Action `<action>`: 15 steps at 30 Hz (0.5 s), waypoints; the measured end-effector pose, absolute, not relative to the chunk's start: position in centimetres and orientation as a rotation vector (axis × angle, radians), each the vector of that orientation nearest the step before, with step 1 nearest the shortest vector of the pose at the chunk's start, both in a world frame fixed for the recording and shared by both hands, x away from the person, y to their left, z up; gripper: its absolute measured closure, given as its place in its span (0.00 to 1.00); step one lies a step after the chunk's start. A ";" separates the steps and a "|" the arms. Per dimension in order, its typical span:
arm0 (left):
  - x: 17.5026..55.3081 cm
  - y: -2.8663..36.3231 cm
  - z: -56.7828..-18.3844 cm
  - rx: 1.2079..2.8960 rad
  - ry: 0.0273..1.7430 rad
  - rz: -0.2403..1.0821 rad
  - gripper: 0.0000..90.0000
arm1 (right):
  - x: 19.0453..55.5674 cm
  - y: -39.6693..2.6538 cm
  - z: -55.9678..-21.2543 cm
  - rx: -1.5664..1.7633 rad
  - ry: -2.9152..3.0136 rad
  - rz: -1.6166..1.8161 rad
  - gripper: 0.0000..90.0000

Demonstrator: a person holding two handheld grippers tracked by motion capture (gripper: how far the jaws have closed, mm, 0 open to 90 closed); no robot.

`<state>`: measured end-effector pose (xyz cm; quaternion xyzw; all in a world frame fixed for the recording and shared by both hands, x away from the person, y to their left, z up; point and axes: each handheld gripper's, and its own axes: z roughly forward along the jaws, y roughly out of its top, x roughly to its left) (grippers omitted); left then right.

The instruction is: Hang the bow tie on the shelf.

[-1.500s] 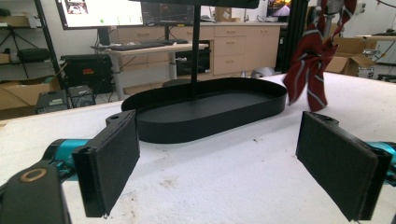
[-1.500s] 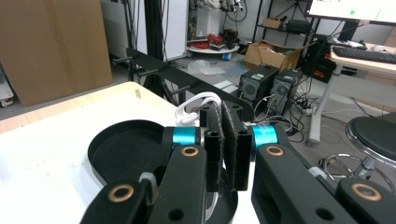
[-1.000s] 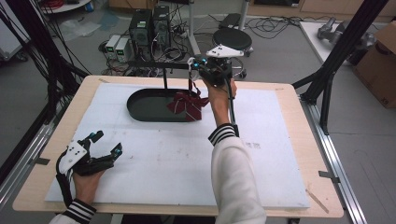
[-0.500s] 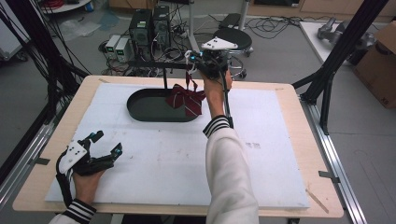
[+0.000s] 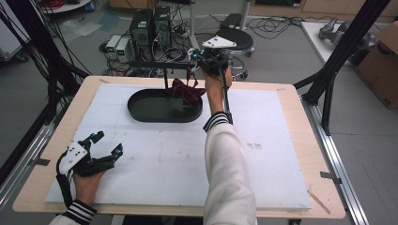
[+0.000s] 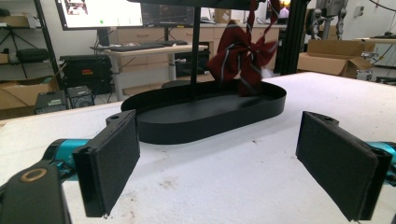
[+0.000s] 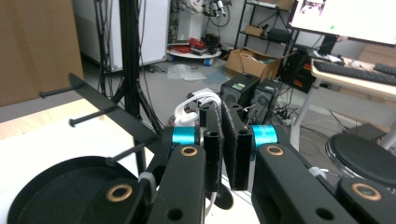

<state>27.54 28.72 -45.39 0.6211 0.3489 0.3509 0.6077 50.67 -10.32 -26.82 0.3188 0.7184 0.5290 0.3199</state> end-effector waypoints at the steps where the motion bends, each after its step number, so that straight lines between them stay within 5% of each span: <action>1: 27.5 28.7 -45.4 1.436 0.806 0.811 0.15 | 50.8 -10.5 -27.0 0.843 1.892 1.382 0.97; 15: 27.5 28.7 -45.4 1.434 0.805 0.812 0.15 | 51.8 -11.1 -30.0 0.938 1.985 1.296 0.96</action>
